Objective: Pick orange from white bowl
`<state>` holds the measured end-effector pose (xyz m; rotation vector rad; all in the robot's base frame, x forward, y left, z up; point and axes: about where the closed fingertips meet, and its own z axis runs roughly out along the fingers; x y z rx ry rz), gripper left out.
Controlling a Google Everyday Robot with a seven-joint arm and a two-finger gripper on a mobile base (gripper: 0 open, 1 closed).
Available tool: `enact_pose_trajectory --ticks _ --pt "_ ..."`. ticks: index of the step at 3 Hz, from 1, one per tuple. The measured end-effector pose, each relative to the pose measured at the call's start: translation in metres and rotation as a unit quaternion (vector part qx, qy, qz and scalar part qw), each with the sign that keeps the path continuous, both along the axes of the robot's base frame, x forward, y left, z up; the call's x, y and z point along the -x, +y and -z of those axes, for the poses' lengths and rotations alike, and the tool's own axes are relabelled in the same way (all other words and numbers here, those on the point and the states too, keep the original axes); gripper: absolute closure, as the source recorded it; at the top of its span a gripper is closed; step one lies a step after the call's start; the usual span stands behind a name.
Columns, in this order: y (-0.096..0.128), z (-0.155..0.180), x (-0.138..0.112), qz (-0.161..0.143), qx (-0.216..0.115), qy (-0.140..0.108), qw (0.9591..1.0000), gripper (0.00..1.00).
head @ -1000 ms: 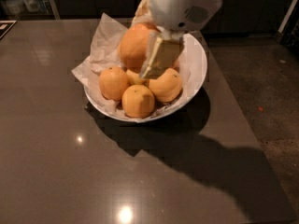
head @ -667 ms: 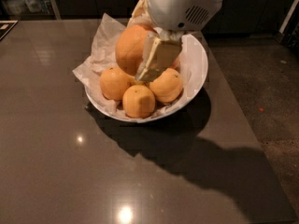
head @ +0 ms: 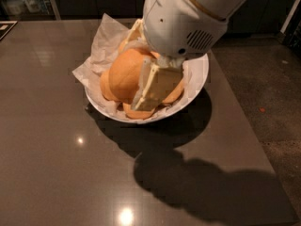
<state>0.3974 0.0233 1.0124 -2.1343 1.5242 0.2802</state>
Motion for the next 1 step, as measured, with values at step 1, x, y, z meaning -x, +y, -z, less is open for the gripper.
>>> enact_pose_trajectory --ticks 1 --pt "0.0005 0.0003 0.0019 0.000 0.000 0.001 1.0000 1.00"
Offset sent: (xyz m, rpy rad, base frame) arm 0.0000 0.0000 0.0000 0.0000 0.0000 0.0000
